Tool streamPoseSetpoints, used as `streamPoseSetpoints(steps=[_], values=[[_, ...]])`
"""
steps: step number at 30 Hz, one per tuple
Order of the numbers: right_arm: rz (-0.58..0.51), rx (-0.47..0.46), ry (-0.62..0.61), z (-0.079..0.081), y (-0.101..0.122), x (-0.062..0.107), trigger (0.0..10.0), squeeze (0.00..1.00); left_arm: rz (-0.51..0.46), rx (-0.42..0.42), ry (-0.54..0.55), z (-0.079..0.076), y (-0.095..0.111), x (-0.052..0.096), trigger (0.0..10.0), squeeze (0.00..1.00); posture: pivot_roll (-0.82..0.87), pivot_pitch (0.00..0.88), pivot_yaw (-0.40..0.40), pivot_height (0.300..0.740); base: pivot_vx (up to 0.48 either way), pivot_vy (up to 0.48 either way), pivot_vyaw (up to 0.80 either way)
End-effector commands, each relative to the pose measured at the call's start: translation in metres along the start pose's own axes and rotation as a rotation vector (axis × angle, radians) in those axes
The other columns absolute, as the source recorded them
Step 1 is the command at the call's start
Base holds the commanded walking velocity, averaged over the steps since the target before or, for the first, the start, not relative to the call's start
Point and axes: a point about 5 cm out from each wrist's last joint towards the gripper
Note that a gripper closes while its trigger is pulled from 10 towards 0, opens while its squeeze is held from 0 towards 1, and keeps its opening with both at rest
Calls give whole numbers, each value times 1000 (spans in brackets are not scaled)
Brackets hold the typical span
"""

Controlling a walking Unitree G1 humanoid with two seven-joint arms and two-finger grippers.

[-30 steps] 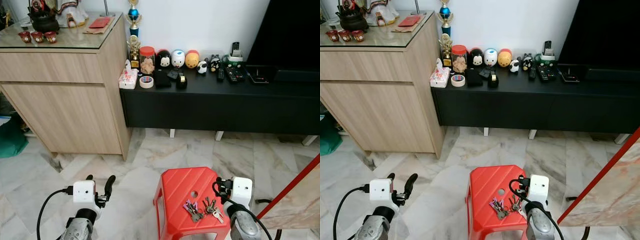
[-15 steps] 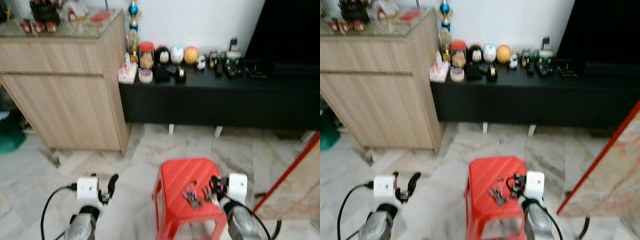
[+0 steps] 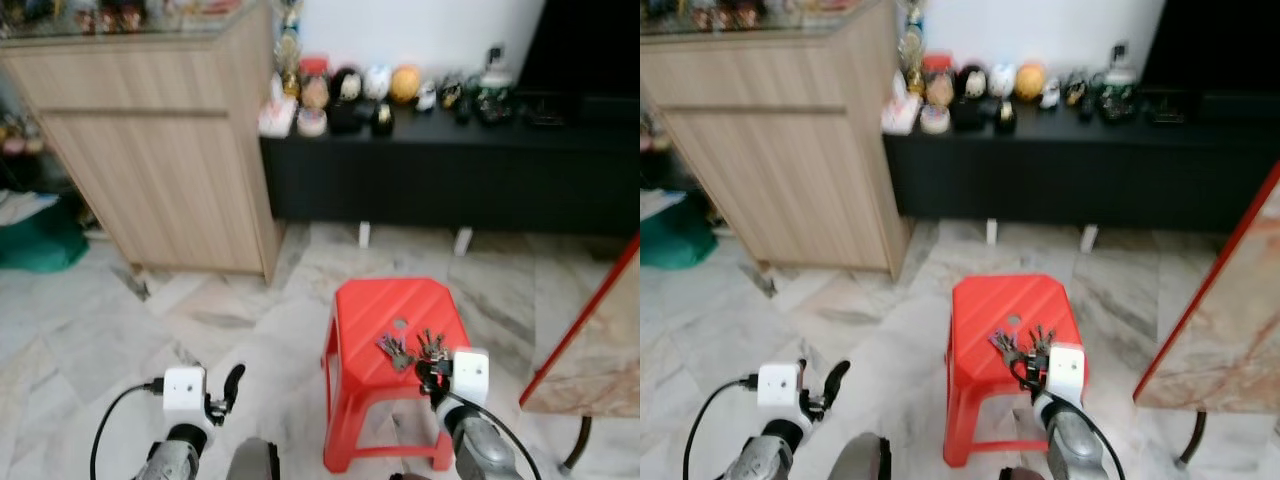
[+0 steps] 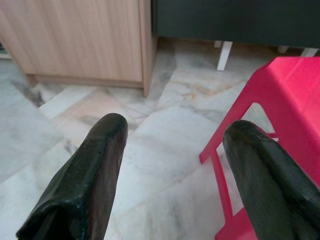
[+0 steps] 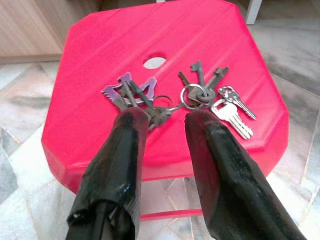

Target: Hang keys on a hook

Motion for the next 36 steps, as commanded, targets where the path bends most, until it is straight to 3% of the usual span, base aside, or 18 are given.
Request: streamPoseSetpoints(steps=[1, 9, 13, 36], values=[[-4, -12, -6, 0, 4, -3, 10000, 0, -15, -2, -5, -1, 5, -5, 10000, 0, 36, 8, -33, 636, 0, 0, 0], [8, 8, 12, 0, 2, -3, 10000, 0, -14, 2, -8, -3, 7, -7, 10000, 0, 36, 9, -31, 636, 0, 0, 0], [0, 9, 20, 1, 2, -3, 10000, 0, -13, -2, -4, -3, 7, -8, 10000, 0, 35, 9, -31, 636, 0, 0, 800], [6, -46, -11, 0, 4, -5, 10000, 0, 6, -10, -18, -6, 4, -9, 10000, 0, 33, 13, -33, 636, 333, 0, 35]])
Point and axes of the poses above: a point about 5 cm out from each wrist's last joint towards the gripper, its own x axis pointing back from the gripper into the wrist, its own y axis along the axis of the wrist's last joint, z = x × y, and after that the axes turned 4 degrees about x, right-handed
